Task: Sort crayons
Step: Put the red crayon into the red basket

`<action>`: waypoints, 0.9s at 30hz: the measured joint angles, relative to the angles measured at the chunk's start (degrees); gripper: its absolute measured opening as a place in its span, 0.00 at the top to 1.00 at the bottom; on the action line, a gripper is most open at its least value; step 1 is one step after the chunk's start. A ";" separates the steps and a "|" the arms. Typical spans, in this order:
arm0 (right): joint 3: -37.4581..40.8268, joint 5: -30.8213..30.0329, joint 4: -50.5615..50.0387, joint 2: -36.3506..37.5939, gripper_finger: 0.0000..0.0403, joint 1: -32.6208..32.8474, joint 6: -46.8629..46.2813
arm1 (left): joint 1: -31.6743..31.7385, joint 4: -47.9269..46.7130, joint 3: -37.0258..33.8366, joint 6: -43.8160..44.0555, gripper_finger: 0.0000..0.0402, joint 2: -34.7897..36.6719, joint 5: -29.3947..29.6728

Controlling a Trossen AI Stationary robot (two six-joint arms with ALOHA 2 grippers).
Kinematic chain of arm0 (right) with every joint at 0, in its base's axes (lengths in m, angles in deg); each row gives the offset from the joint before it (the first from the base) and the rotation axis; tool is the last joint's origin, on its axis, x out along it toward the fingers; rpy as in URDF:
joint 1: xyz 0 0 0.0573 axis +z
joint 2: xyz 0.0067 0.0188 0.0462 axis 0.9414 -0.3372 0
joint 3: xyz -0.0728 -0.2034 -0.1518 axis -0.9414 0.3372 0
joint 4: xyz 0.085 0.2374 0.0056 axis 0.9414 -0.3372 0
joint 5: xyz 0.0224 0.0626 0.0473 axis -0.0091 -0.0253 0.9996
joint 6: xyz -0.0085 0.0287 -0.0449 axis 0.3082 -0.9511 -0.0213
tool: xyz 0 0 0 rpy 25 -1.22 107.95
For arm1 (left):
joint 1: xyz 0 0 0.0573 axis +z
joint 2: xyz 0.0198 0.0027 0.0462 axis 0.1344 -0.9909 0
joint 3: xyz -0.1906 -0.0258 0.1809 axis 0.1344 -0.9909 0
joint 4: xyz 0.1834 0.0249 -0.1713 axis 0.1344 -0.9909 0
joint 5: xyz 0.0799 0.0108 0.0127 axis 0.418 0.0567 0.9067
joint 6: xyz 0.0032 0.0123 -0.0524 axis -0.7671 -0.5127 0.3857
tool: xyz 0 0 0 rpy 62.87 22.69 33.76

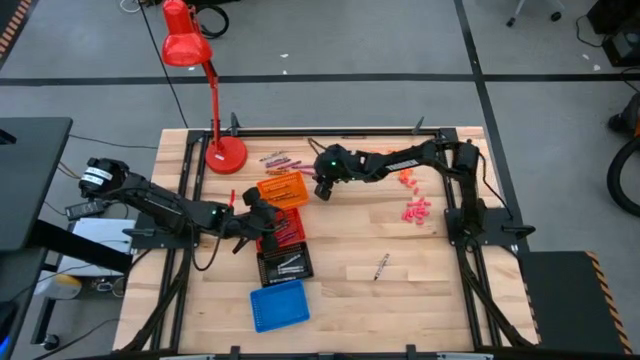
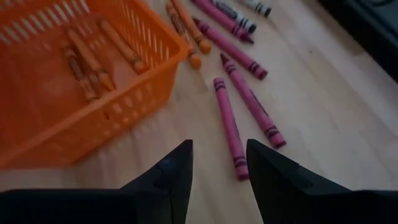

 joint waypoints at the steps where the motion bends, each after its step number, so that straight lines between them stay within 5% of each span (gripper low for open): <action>1: -1.29 -0.58 -1.68 -0.75 0.62 0.08 0.09 | 0.02 0.00 0.00 0.00 0.63 0.00 0.00; 7: -8.92 -1.22 -14.19 -4.71 0.62 -0.01 -1.22 | 0.00 0.22 0.00 -0.01 0.63 0.00 -0.02; 14: -11.86 -2.58 -17.87 -6.44 0.65 -0.03 -1.05 | 0.01 0.02 0.00 0.01 0.63 0.00 -0.04; 27: -11.93 -0.26 -19.26 -6.34 0.90 -0.38 0.07 | 0.00 -0.35 0.00 0.01 0.63 0.00 -0.04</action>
